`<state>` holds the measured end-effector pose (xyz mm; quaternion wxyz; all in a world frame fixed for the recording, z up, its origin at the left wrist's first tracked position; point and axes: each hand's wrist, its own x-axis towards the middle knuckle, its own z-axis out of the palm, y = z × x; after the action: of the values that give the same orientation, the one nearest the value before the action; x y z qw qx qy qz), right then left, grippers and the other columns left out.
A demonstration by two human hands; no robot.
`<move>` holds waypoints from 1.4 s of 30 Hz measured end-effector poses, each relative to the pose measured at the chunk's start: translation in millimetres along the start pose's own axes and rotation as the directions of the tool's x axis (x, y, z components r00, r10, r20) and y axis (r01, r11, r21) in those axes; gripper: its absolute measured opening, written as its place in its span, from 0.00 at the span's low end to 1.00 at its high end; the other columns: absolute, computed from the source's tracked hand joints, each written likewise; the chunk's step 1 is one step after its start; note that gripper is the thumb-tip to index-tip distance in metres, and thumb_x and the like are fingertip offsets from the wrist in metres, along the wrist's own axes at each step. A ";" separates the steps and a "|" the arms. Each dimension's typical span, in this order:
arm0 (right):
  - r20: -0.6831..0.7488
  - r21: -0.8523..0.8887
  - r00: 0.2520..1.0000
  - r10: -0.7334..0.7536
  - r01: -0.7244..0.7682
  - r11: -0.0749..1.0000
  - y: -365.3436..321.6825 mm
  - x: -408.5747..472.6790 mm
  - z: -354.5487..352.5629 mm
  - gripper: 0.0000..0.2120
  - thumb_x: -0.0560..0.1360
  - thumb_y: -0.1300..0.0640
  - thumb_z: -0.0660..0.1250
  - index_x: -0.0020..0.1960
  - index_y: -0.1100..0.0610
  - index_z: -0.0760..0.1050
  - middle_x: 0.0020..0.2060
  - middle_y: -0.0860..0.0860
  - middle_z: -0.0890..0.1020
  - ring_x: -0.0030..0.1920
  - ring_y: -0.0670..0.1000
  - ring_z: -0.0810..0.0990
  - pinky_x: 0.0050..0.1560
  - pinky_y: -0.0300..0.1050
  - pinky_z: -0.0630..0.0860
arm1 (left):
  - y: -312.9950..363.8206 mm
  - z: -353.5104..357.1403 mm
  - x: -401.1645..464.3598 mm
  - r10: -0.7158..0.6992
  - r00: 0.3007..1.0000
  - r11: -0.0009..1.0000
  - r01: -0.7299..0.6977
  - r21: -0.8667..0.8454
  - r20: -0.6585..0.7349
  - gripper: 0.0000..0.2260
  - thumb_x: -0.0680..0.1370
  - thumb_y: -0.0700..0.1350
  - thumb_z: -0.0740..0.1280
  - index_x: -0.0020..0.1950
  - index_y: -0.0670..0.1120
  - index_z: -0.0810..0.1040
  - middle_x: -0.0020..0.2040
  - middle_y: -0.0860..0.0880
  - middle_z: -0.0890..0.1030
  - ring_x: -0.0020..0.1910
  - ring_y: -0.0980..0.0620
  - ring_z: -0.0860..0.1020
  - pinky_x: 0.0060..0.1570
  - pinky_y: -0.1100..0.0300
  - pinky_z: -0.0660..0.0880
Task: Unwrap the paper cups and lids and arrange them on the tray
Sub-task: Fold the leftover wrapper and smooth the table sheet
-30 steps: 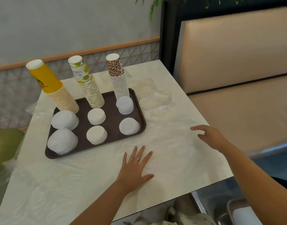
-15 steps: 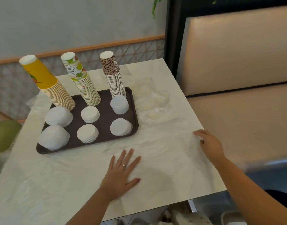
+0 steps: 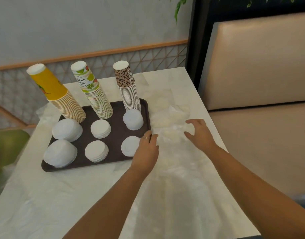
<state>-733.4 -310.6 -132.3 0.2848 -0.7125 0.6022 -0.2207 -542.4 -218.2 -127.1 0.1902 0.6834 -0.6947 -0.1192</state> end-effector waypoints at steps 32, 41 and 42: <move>-0.207 0.329 0.977 0.060 0.011 0.944 -56.4 87.2 -43.5 0.12 0.77 0.59 0.62 0.36 0.62 0.74 0.30 0.55 0.70 0.34 0.50 0.68 0.36 0.45 0.65 | -18.4 17.6 103.9 -0.112 0.972 0.990 0.128 -0.062 0.207 0.20 0.82 0.41 0.55 0.74 0.43 0.59 0.74 0.42 0.63 0.72 0.46 0.63 0.69 0.60 0.60; -0.098 0.687 0.994 0.046 0.034 0.726 -70.9 31.8 -75.1 0.11 0.76 0.55 0.68 0.47 0.64 0.76 0.41 0.59 0.79 0.42 0.50 0.77 0.46 0.47 0.73 | 63.9 -37.6 80.9 -0.047 0.999 0.533 0.015 -0.846 -0.012 0.36 0.71 0.50 0.74 0.71 0.62 0.55 0.67 0.58 0.68 0.60 0.59 0.74 0.57 0.64 0.75; -0.063 0.716 0.998 0.024 0.028 0.698 -73.5 22.4 -77.4 0.07 0.76 0.57 0.68 0.46 0.62 0.77 0.40 0.55 0.80 0.41 0.48 0.78 0.45 0.42 0.75 | 66.8 -38.3 78.7 -0.061 0.998 0.548 0.025 -0.836 -0.010 0.32 0.72 0.48 0.74 0.68 0.62 0.60 0.63 0.58 0.71 0.57 0.59 0.77 0.54 0.64 0.76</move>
<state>-726.4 -335.2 -26.3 0.5187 -0.5383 0.4775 -0.4616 -586.0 -290.4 -56.2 0.5019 0.5301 -0.5343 -0.4262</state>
